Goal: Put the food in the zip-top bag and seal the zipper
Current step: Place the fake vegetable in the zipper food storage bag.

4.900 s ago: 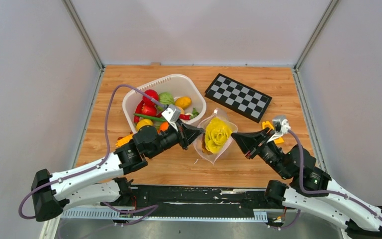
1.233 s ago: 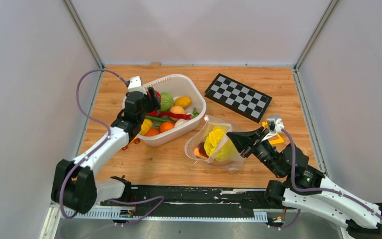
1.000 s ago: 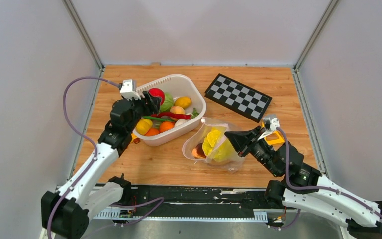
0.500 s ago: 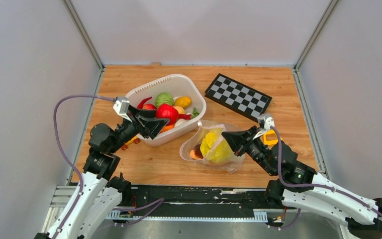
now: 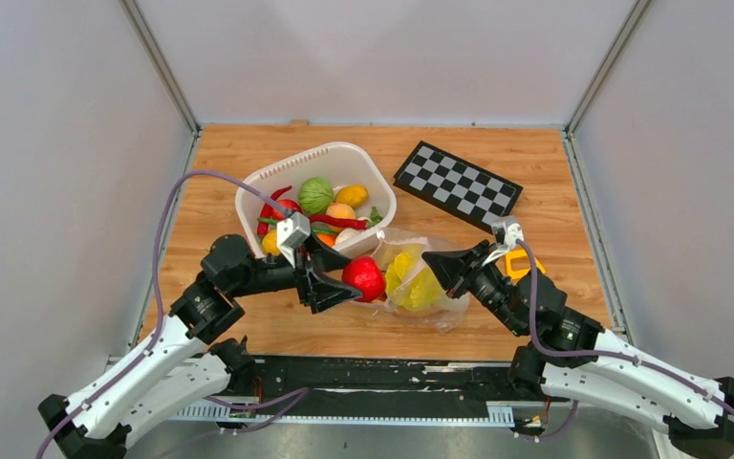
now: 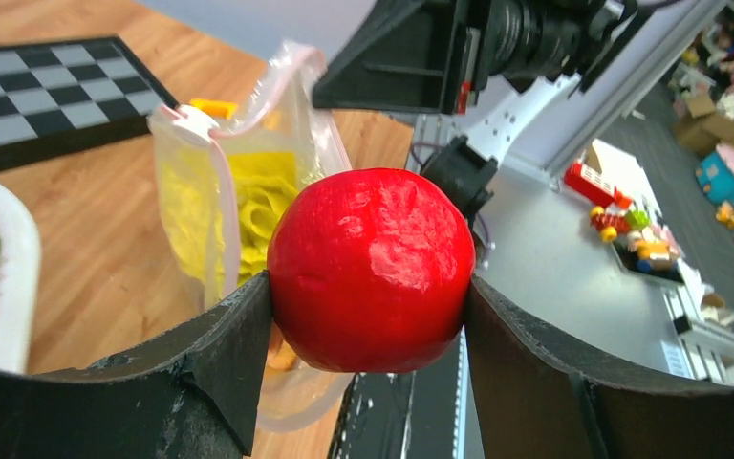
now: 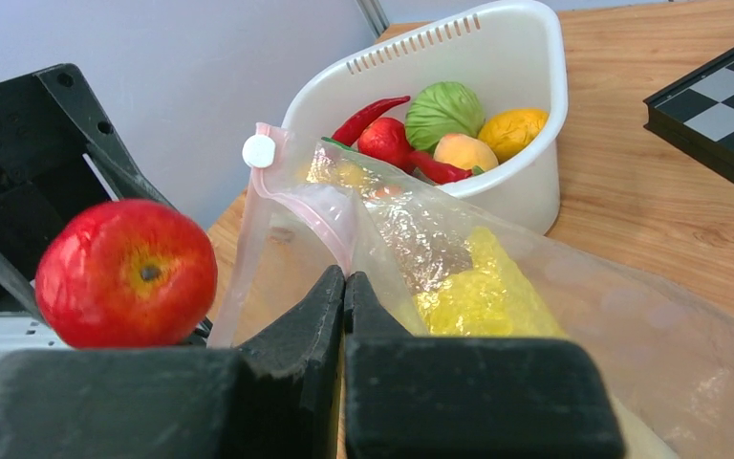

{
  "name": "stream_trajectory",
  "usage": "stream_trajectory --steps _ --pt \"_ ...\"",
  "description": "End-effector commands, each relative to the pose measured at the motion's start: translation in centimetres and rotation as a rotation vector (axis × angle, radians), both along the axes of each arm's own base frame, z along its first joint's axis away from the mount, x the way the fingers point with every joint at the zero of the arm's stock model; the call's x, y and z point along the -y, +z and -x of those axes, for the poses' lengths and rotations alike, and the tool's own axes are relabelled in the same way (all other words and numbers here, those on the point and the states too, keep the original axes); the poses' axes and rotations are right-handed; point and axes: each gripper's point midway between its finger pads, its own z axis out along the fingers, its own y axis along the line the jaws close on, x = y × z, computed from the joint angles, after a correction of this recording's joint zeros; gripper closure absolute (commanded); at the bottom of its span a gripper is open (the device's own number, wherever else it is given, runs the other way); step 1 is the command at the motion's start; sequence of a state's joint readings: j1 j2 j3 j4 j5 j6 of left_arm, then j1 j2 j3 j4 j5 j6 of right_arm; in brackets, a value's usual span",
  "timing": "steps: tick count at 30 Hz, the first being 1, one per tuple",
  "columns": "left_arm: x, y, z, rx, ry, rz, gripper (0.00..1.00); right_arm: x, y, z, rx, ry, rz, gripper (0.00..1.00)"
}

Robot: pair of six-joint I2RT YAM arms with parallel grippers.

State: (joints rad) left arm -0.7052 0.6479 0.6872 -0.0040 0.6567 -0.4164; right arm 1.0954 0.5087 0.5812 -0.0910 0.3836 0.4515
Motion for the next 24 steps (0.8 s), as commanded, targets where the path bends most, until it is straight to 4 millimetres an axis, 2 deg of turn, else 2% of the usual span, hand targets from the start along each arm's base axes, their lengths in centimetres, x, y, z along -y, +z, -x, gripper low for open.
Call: stream_trajectory --steps 1,8,11,16,18,24 --pt "0.5 -0.8 -0.8 0.046 0.052 -0.061 0.64 -0.5 0.8 -0.1 0.005 0.005 -0.039 1.00" --pt "1.0 -1.3 -2.0 0.074 0.128 -0.105 0.63 -0.7 0.9 0.0 0.009 0.014 -0.037 1.00" --pt "0.8 -2.3 -3.5 0.068 0.222 -0.147 0.61 -0.8 1.2 0.2 0.018 0.027 -0.049 1.00" --pt "1.6 -2.9 -4.6 0.065 0.290 -0.175 0.57 -0.9 1.8 0.8 0.038 0.065 -0.069 1.00" --pt "2.3 -2.9 -4.7 0.080 0.298 -0.195 0.52 -1.2 2.6 1.4 0.069 0.103 -0.097 1.00" --pt "4.7 -3.3 -4.9 0.099 0.336 -0.231 0.36 -0.8 3.3 2.1 0.099 0.131 -0.120 1.00"
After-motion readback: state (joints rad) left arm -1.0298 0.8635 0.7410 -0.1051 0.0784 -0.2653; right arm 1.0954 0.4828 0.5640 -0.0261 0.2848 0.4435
